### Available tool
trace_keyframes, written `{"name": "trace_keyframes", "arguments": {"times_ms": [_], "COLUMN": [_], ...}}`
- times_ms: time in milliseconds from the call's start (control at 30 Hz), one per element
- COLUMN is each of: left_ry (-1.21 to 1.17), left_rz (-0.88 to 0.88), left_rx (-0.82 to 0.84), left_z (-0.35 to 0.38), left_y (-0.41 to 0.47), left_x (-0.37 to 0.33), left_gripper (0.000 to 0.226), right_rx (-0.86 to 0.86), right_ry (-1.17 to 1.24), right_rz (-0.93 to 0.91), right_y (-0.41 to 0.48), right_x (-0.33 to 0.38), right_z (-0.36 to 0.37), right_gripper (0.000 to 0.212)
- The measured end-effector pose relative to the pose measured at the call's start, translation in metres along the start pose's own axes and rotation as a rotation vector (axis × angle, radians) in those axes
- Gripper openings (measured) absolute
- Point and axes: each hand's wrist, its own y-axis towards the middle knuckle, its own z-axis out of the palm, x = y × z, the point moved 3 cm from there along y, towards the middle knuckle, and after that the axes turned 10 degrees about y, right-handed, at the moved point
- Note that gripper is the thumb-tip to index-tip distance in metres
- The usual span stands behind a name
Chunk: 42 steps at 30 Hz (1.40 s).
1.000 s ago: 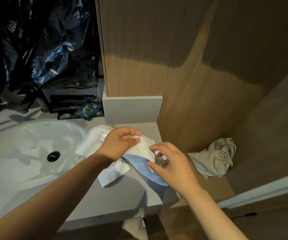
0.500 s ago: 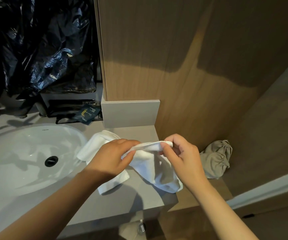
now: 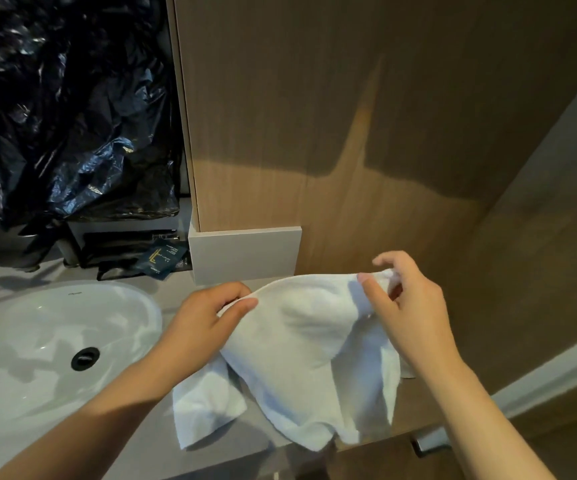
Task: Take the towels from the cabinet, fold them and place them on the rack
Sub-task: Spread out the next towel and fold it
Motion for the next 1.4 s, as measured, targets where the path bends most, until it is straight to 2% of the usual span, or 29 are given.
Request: {"name": "trace_keyframes", "arguments": {"times_ms": [100,200,267,333,433,567,633,700,800,867,1000,1100,1167,1267,1400], "left_ry": [0.003,0.079,0.127,0.144,0.154,0.046,-0.005,-0.065,-0.081,-0.08,0.017,0.052,0.048,0.03,0.006], "left_rz": [0.064,0.152,0.214,0.253,0.256,0.179,0.106,0.013,-0.072,-0.078,0.029,-0.014,-0.104,-0.181,-0.08], "left_rx": [0.04,0.097,0.12,0.139,0.139,0.123,0.125,0.111,0.1,0.071,-0.129,-0.198,-0.11,-0.019,0.012], "left_z": [-0.011,-0.016,-0.019,-0.022,-0.026,-0.028,-0.027,-0.028,-0.029,-0.031,-0.04,-0.046,-0.044,-0.037,-0.035], "left_y": [0.009,0.014,0.016,0.015,0.014,0.011,0.006,0.002,-0.001,0.0,0.004,0.009,0.013,0.016,0.016], "left_x": [-0.027,-0.051,-0.063,-0.071,-0.073,-0.06,-0.05,-0.038,-0.029,-0.03,-0.04,-0.04,-0.035,-0.029,-0.041], "left_gripper": [0.021,0.018,0.021,0.026,0.026,0.022,0.024,0.023,0.022,0.022,0.022,0.022,0.025,0.026,0.021], "right_rx": [0.18,0.389,0.474,0.528,0.494,0.348,0.221,0.097,0.021,0.001,-0.061,-0.101,-0.092,0.033,0.324], "right_ry": [-0.072,-0.12,-0.083,-0.036,0.019,0.057,0.039,-0.01,-0.089,-0.132,-0.138,-0.121,-0.157,-0.221,-0.047], "right_rz": [-0.028,-0.115,-0.153,-0.166,-0.178,-0.234,-0.248,-0.213,-0.139,-0.125,-0.102,-0.099,-0.068,0.0,-0.144], "right_y": [-0.002,-0.006,-0.006,-0.004,0.001,0.009,0.015,0.022,0.028,0.03,0.032,0.033,0.038,0.04,0.015], "right_x": [0.014,0.033,0.043,0.048,0.049,0.049,0.043,0.034,0.023,0.021,0.017,0.019,0.021,0.021,0.033], "right_z": [0.003,0.017,0.025,0.029,0.025,0.008,-0.004,-0.014,-0.018,-0.018,-0.024,-0.026,-0.022,-0.011,0.017], "right_gripper": [0.047,0.06,0.054,0.038,0.012,0.019,0.02,0.018,0.016,0.018,0.019,0.018,0.017,0.013,0.049]}}
